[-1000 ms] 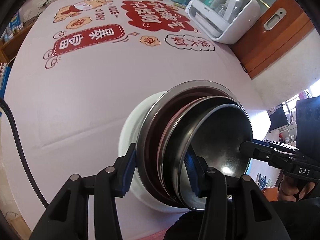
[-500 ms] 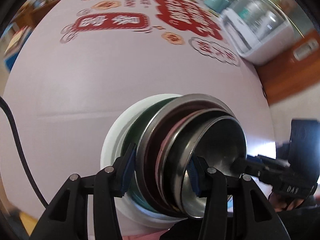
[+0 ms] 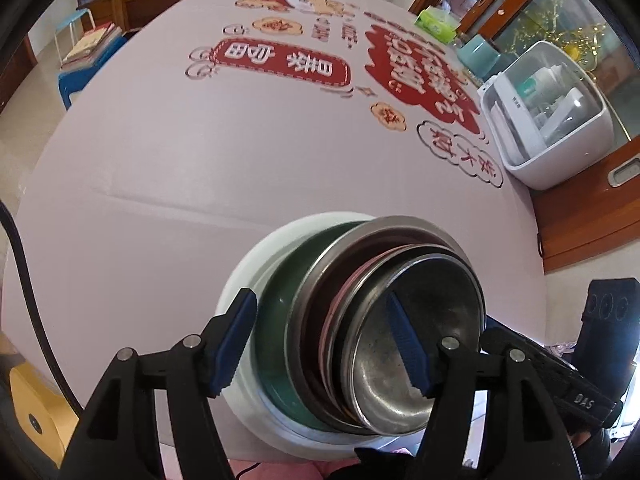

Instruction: Organize plates and bowls

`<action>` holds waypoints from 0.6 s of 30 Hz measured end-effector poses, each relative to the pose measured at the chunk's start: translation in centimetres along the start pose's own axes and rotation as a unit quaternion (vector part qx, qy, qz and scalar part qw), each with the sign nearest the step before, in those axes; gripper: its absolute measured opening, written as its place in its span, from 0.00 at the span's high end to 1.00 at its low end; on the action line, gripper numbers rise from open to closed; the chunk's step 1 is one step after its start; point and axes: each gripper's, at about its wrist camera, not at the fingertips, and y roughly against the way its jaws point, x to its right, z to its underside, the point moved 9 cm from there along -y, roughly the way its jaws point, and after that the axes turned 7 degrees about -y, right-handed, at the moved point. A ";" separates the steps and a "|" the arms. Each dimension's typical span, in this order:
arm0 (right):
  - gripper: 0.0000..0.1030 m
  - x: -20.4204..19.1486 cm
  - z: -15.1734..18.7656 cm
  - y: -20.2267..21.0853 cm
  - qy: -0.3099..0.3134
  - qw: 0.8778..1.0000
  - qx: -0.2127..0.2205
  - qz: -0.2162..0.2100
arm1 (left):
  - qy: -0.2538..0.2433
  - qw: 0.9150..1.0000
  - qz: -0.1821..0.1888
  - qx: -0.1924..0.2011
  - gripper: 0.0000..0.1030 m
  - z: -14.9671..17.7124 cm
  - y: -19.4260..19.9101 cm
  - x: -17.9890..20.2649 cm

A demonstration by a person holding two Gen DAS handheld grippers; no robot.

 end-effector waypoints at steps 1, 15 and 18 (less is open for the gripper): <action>0.52 -0.1 0.1 0.3 -0.006 1.000 0.009 0.005 | -0.003 1.000 -0.001 0.008 0.36 -0.1 0.4 0.0; 0.27 -3.7 4.4 3.1 -0.012 0.994 0.100 0.044 | -0.036 0.993 0.002 0.114 0.23 3.0 8.4 0.2; 0.24 -4.2 5.4 3.5 -0.018 0.992 0.112 0.053 | -0.046 0.990 -0.018 0.129 0.23 4.3 10.1 0.2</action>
